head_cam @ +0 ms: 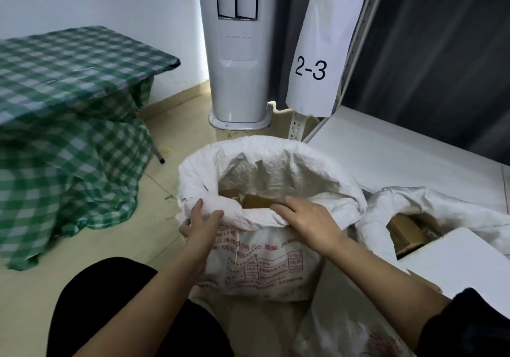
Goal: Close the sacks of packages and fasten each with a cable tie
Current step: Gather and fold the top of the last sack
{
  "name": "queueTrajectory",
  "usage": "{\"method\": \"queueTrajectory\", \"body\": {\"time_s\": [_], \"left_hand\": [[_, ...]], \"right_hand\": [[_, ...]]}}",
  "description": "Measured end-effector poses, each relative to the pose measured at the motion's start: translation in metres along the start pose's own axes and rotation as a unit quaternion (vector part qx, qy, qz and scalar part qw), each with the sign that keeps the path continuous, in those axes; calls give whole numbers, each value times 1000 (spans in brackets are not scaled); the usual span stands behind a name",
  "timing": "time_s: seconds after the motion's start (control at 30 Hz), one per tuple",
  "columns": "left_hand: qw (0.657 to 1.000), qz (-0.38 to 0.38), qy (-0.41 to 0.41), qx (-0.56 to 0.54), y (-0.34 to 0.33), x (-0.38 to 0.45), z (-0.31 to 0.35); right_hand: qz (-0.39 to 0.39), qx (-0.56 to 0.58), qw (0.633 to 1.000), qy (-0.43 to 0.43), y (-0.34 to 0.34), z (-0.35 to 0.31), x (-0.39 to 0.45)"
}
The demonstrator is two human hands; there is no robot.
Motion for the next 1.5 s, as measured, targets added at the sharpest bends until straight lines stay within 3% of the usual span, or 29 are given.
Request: {"method": "queueTrajectory", "body": {"time_s": [0.1,0.27,0.33,0.4,0.43,0.5,0.57,0.67,0.73,0.87,1.0,1.1,1.17,1.23,1.3,1.4,1.5], "left_hand": [[985,-65,45,-154,-5,19,-5],[994,-16,-13,-110,-6,32,-9],[991,-16,-30,-131,-6,30,-10],[987,-24,-47,-150,-5,27,-12],[986,-28,-57,-155,-4,26,-13],[982,-40,-71,-172,-2,22,-17],[978,-44,-81,-189,0,17,-19],[978,-41,-105,-173,8,9,-18],[978,-52,-121,-159,11,5,-15],[987,41,-142,-60,22,16,-5],[991,-11,-101,-91,20,35,8],[992,-24,-95,-85,21,47,12],[990,-26,-83,-111,25,50,10],[981,-37,-73,-173,29,45,7],[965,-64,-83,-241,33,39,3],[940,-108,-97,-310,37,33,-2],[941,-116,-84,-308,46,32,-1]], "right_hand": [[-4,-39,998,55,-9,-11,-10],[-72,-38,991,109,-7,-14,-12],[-121,15,990,69,-3,-18,-7],[-147,137,978,-51,2,-28,9],[-156,217,955,-126,0,-33,21],[-176,381,876,-239,-13,-43,42],[-228,460,814,-272,-27,-49,57],[-287,520,758,-268,-46,-55,61],[-262,519,775,-245,-55,-60,59],[-140,313,924,-169,-64,-76,53],[-83,160,980,-85,-60,-98,44],[-28,94,995,9,-67,-107,37],[-49,118,990,67,-73,-108,34],[-77,192,977,56,-68,-102,36],[-10,248,969,-2,-53,-85,51],[102,141,984,-26,-34,-51,98],[55,72,995,30,-31,-27,152]]}}
Point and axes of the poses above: each hand's wrist, its own x-axis towards the middle knuckle, its own y-axis out of the back of the hand, z = x × y, the point moved 3 cm from there along x, towards the middle knuckle, and after that the axes turned 11 degrees about x, right-handed, at the moved point
